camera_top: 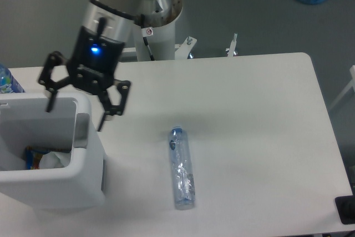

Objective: Place the trash in the trash can
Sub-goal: 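Move the open gripper over the clear plastic water bottle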

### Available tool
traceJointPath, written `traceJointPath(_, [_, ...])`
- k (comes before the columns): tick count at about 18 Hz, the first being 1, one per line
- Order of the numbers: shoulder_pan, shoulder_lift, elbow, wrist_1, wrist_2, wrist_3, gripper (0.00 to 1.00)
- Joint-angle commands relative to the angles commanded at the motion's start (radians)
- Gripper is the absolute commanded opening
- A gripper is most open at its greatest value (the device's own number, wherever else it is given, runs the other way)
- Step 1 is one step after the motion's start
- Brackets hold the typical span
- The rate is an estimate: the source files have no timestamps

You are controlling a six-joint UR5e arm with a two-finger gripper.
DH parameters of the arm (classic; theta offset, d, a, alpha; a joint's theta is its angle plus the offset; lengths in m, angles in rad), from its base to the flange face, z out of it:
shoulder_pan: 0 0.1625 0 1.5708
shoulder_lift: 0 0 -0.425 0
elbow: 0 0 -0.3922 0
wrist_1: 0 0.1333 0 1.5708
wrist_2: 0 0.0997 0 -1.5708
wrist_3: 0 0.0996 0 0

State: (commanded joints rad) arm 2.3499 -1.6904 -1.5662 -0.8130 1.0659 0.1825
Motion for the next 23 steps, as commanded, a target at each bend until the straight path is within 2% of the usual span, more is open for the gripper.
traceJointPath(3, [0.047, -0.017, 0.008, 0.002, 0.025, 0.014, 1.0])
traceJointPath(7, [0.081, -0.067, 0.029, 0.0, 0.045, 0.104, 1.0])
traceJointPath(12, [0.123, -0.132, 0.049, 0.002, 0.085, 0.124, 1.0])
traceJointPath(15, [0.129, -0.179, 0.067, 0.002, 0.089, 0.124, 1.0])
traceJointPath(18, [0.135, -0.218, 0.08, 0.002, 0.156, 0.124, 1.0])
traceJointPath(23, [0.134, -0.305, 0.097, 0.003, 0.198, 0.111, 1.0])
